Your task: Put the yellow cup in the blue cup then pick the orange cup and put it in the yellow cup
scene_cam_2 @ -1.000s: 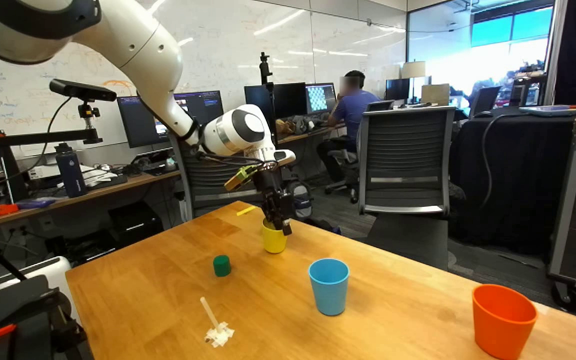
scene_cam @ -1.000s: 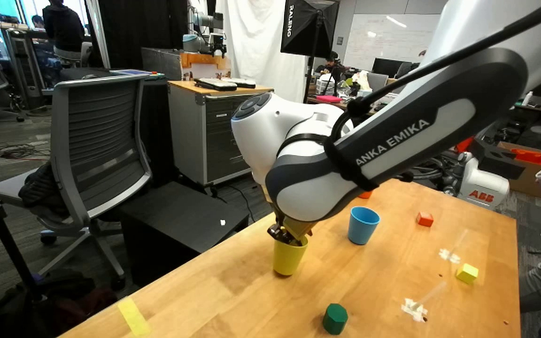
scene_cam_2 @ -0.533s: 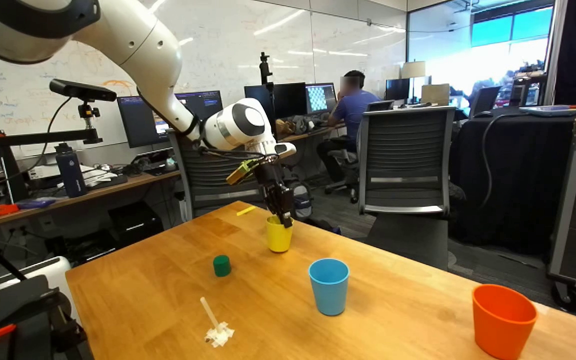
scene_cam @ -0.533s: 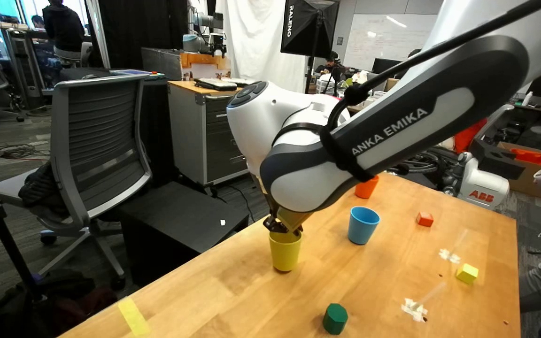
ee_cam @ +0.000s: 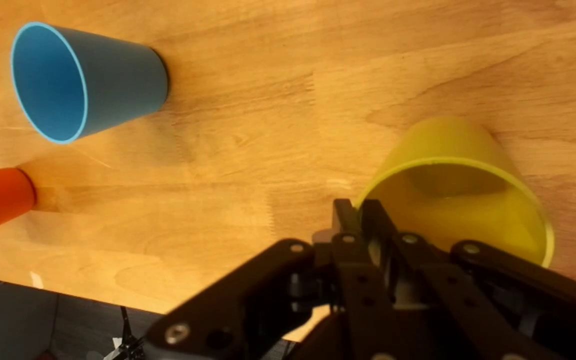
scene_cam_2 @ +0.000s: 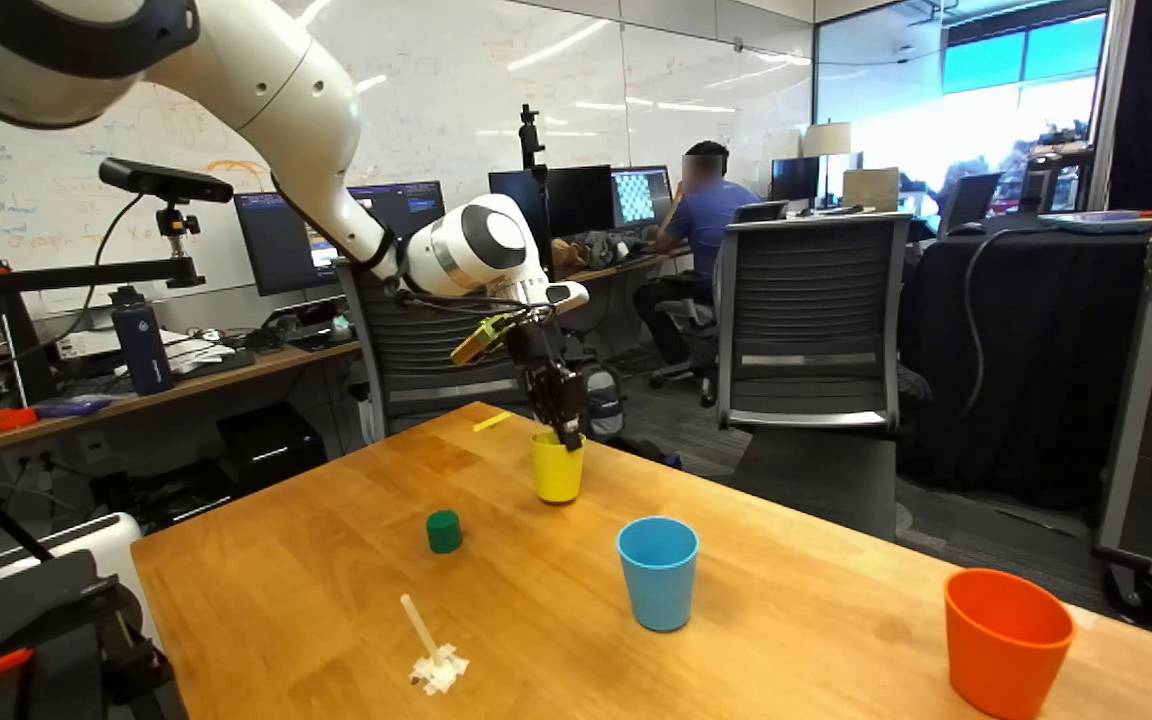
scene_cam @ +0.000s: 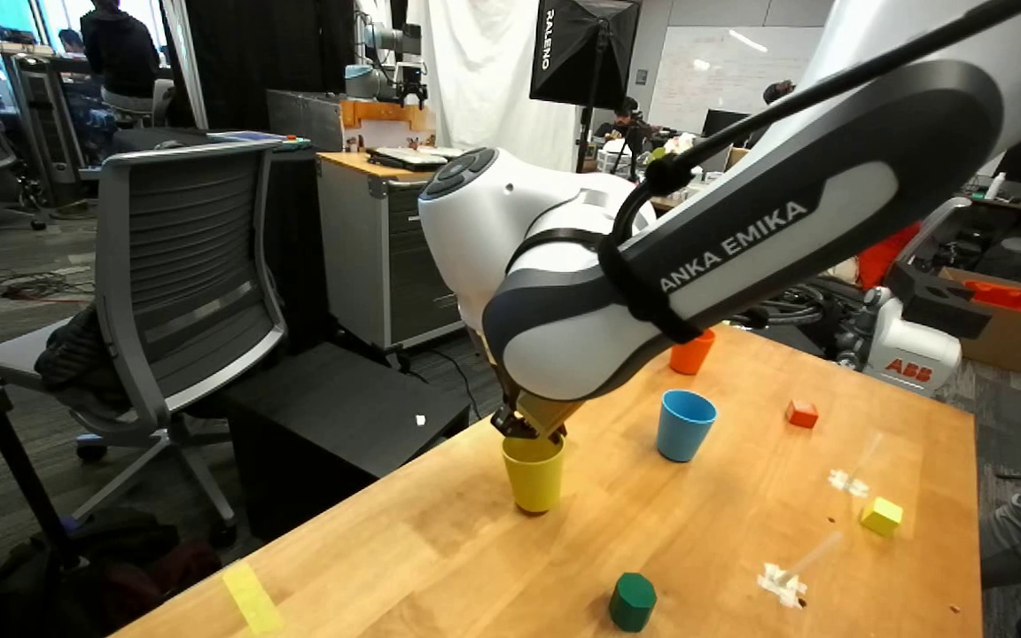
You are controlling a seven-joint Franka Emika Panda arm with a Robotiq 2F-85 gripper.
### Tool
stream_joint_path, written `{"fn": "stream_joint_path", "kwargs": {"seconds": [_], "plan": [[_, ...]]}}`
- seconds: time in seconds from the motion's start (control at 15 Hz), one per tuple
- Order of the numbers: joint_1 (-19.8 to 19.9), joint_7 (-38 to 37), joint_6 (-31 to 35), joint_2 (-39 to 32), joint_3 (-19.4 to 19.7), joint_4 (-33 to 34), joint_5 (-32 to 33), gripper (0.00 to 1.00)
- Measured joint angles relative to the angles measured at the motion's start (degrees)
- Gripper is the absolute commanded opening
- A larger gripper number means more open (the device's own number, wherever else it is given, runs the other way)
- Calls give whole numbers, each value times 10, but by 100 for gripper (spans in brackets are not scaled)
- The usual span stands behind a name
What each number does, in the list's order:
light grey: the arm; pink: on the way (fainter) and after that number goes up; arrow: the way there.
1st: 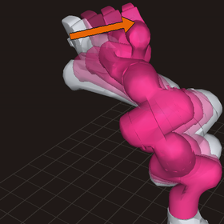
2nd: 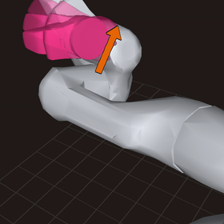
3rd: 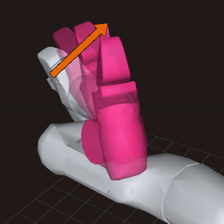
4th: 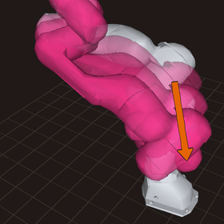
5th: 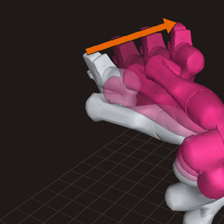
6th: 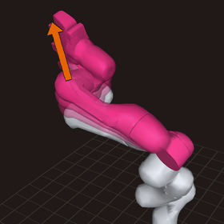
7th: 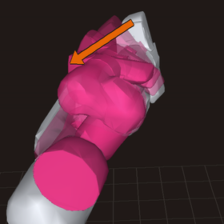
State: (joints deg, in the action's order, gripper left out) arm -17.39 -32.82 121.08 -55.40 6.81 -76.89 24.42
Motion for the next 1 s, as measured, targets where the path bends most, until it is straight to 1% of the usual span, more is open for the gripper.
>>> {"fn": "stream_joint_path", "kwargs": {"seconds": [0.13, 0.67, 1.0], "plan": [[-4, 0, -2, 1, 0, 1, 0, 4], [-34, 2, -2, 9, 0, 2, 1, 4], [-40, 2, -3, 9, 0, 2, 3, 2]]}}
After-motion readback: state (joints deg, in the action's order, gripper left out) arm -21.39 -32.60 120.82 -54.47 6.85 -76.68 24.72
